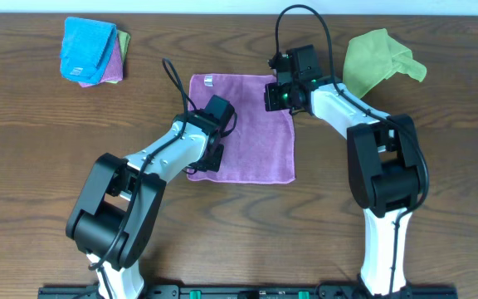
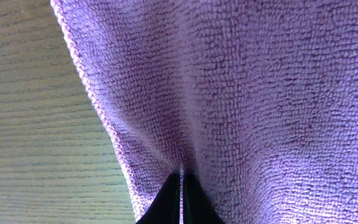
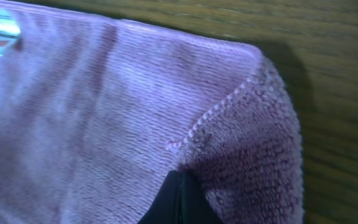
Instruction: Fold the cloth
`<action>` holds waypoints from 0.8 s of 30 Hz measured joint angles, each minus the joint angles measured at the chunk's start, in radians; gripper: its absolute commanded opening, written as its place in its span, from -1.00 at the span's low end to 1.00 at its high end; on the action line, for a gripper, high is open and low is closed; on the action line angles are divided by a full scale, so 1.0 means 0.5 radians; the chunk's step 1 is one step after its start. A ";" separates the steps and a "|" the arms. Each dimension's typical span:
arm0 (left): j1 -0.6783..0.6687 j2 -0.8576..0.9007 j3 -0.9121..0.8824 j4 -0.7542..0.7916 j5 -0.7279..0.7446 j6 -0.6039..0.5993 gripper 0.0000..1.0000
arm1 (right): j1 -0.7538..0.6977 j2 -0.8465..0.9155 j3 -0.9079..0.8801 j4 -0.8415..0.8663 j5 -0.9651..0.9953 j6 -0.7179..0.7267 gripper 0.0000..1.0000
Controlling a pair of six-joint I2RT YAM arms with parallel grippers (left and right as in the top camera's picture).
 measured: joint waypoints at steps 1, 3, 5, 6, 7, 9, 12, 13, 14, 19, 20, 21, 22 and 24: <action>0.000 0.000 0.000 0.000 0.001 0.000 -0.88 | 0.001 0.000 0.001 -0.002 0.021 0.000 -0.98; 0.000 0.000 0.000 0.000 0.001 -0.001 -0.88 | 0.001 0.000 0.001 -0.005 0.049 0.000 -0.97; 0.000 0.000 0.000 0.000 0.001 0.000 -0.89 | 0.001 0.000 0.001 -0.004 0.061 0.000 -0.98; 0.000 0.000 0.000 0.000 0.001 -0.001 -0.88 | 0.001 0.000 0.002 -0.003 0.068 0.000 -0.97; 0.000 0.000 0.000 0.000 0.000 -0.001 -0.89 | 0.001 0.000 0.003 -0.003 0.072 0.000 -0.97; 0.000 0.000 0.000 0.000 0.000 -0.001 -0.88 | -0.001 0.000 0.004 -0.003 0.082 0.000 -0.97; 0.000 0.000 0.000 0.000 0.000 -0.001 -0.88 | -0.002 0.000 0.004 -0.002 0.090 0.000 -0.97; 0.000 0.000 0.000 0.000 0.000 0.000 -0.88 | -0.002 0.000 0.004 -0.002 0.093 0.000 -0.98; 0.000 0.000 0.000 0.001 0.001 -0.001 -0.88 | -0.002 0.000 0.005 -0.002 0.094 0.000 -0.97; -0.002 -0.002 -0.004 0.050 0.020 -0.022 -0.88 | -0.002 0.000 0.005 -0.002 0.096 0.001 -0.97; -0.002 -0.005 -0.010 0.070 0.025 -0.032 -0.88 | -0.002 0.000 0.005 -0.002 0.096 0.001 -0.98; -0.002 -0.011 -0.020 0.086 0.030 -0.038 -0.89 | -0.002 0.000 0.005 -0.001 0.098 0.001 -0.97; -0.002 -0.018 -0.030 0.098 0.031 -0.044 -0.88 | -0.002 0.000 0.005 -0.001 0.101 0.001 -0.98; -0.002 -0.027 -0.045 0.114 0.031 -0.048 -0.88 | -0.002 0.000 0.006 -0.001 0.101 0.001 -0.98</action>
